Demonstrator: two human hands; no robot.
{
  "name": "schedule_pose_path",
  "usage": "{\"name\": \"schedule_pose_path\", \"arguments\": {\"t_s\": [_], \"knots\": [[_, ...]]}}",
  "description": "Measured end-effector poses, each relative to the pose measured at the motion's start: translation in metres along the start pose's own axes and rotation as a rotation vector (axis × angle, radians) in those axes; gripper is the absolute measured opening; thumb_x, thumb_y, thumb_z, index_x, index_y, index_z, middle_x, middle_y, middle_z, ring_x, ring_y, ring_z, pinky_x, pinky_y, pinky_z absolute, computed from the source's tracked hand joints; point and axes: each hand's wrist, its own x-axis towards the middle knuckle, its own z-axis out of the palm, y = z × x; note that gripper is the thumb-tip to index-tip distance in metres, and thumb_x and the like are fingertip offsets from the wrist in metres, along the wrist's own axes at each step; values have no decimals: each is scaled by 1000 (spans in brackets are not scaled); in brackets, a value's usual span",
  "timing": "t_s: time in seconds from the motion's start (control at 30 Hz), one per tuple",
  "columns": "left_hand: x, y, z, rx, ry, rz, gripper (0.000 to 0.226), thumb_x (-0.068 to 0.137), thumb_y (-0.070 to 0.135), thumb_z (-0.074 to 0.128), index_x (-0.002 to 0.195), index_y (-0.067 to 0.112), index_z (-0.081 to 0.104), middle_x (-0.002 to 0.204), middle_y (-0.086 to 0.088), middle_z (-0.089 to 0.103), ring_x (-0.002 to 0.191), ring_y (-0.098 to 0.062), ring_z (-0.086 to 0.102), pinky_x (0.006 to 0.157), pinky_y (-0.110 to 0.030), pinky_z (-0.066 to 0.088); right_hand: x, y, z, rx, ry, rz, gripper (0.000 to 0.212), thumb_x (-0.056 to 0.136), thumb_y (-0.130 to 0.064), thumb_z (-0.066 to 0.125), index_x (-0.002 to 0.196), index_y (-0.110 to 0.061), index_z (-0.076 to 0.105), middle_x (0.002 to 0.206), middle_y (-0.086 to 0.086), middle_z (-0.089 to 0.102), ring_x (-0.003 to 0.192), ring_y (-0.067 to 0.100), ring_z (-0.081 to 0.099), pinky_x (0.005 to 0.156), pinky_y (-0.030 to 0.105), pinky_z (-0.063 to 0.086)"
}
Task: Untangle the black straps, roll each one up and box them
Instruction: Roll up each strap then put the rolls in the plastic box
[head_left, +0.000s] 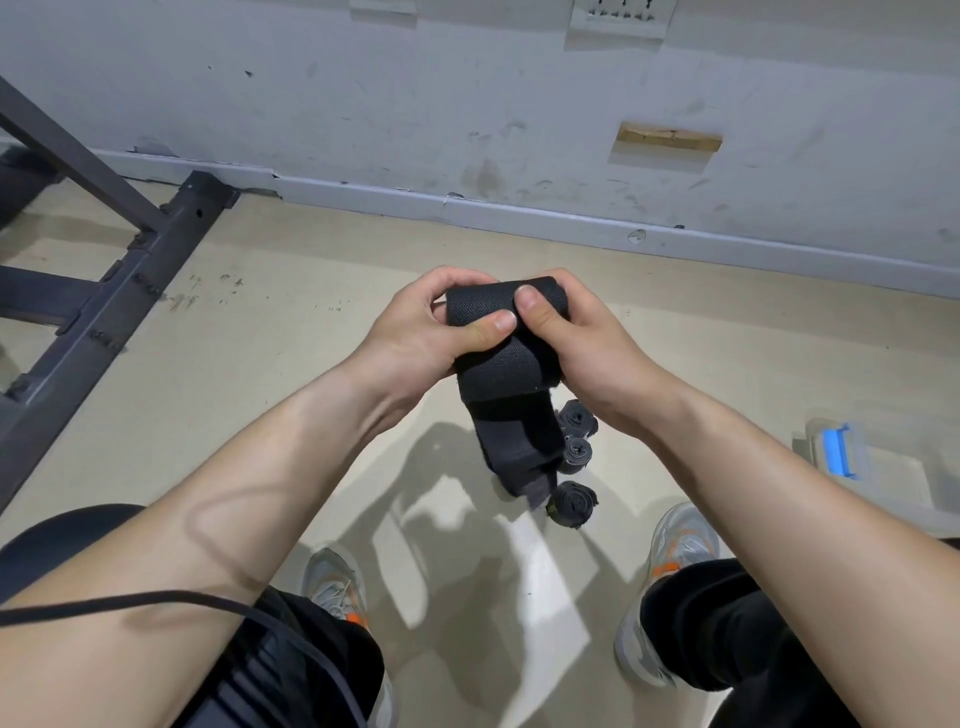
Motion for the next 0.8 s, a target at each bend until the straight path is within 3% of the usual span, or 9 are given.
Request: {"name": "schedule_pose_path", "arguments": {"t_s": [0.1, 0.2, 0.3, 0.43, 0.53, 0.63, 0.8], "knots": [[-1, 3, 3, -39, -57, -101, 39, 88, 24, 72, 120, 2, 67, 102, -8, 77, 94, -20, 75, 79, -30, 59, -2, 2, -2, 7, -9, -25, 16, 104, -19, 53, 117, -9, 51, 93, 5, 65, 82, 13, 64, 71, 24, 53], [-1, 4, 5, -11, -71, -133, 34, 95, 38, 62, 108, 8, 73, 97, -5, 77, 88, -16, 74, 74, -26, 59, -3, 0, -3, -6, -18, -39, 16, 104, -12, 52, 120, -9, 50, 87, 1, 61, 70, 3, 61, 60, 15, 48], [0, 3, 6, -64, -51, -98, 27, 97, 26, 64, 109, 3, 72, 95, -8, 77, 84, -19, 75, 70, -25, 58, -4, -3, -3, 45, -8, -33, 19, 102, -12, 59, 120, -12, 52, 83, 0, 62, 67, 6, 62, 56, 17, 47], [-1, 6, 5, -108, -41, -55, 41, 92, 22, 68, 122, -5, 66, 98, -10, 76, 86, -20, 74, 72, -26, 58, -2, -5, -3, 118, 0, 26, 36, 88, -31, 69, 119, -15, 60, 96, 3, 71, 90, 21, 68, 80, 40, 53], [-1, 8, 5, -101, -23, -21, 45, 88, 23, 70, 123, -4, 64, 89, -3, 76, 81, -17, 73, 70, -27, 58, -4, -6, -2, 62, -34, 72, 32, 99, -36, 61, 124, -16, 64, 107, -2, 74, 97, 12, 71, 79, 28, 56], [-1, 7, 4, -61, 17, -12, 35, 93, 15, 68, 124, 1, 62, 88, 0, 76, 79, -13, 73, 65, -26, 58, -5, -5, 0, 65, -41, 88, 25, 105, -34, 48, 116, -20, 66, 98, -10, 76, 88, 2, 72, 67, 16, 53], [0, 1, 3, 44, 33, 44, 32, 89, 6, 74, 116, 17, 62, 90, 7, 73, 82, -11, 71, 71, -31, 61, -2, -8, 2, 50, 4, 91, 35, 106, -41, 44, 106, -18, 70, 95, -5, 77, 90, 9, 73, 73, 20, 55]]}}
